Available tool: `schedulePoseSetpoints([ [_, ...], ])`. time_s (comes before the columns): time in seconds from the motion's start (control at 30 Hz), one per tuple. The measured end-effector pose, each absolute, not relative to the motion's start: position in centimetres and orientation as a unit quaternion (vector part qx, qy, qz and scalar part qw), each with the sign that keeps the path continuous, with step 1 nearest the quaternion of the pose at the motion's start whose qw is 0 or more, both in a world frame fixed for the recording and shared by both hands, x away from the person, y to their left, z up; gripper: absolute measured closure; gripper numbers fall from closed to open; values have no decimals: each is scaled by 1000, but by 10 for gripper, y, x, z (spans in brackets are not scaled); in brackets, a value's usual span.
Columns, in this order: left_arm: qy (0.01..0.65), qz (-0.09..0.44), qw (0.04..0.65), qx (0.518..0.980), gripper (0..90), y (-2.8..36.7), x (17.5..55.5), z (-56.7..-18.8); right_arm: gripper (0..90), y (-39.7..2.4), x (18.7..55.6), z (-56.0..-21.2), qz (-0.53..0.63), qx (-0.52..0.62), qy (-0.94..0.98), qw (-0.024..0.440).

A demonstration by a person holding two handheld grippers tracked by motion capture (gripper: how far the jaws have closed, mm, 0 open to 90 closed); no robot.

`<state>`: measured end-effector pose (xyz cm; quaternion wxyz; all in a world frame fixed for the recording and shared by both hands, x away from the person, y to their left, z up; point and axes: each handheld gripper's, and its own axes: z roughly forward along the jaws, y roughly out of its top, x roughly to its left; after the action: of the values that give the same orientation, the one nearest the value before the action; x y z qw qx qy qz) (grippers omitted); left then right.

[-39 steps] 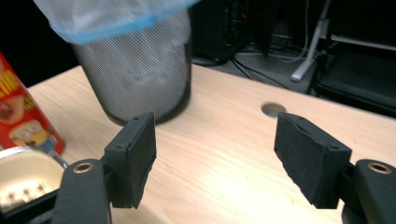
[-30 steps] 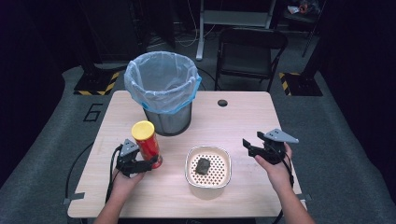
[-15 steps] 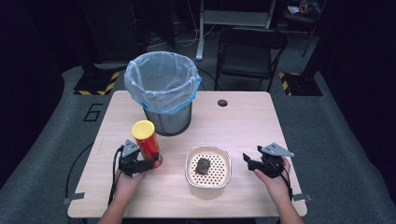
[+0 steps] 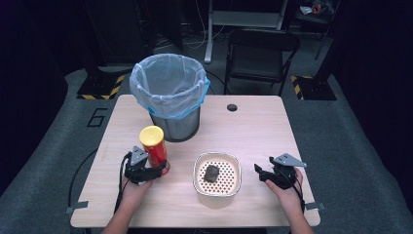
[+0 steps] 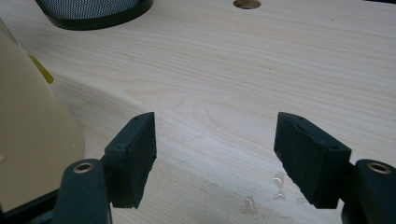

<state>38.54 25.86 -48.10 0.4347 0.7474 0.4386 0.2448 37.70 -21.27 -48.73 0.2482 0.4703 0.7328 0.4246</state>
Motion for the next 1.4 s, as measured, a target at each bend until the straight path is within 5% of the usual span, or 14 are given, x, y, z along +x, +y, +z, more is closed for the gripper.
schedulePoseSetpoints([
  [0.67, 397, 200, 463, 767, 233, 258, 377, -382, 293, -213, 378, -493, 407, 470, 740, 256],
  [1.4, 375, 216, 460, 775, 234, 254, 391, -270, 298, -214, 379, -497, 404, 475, 742, 246],
])
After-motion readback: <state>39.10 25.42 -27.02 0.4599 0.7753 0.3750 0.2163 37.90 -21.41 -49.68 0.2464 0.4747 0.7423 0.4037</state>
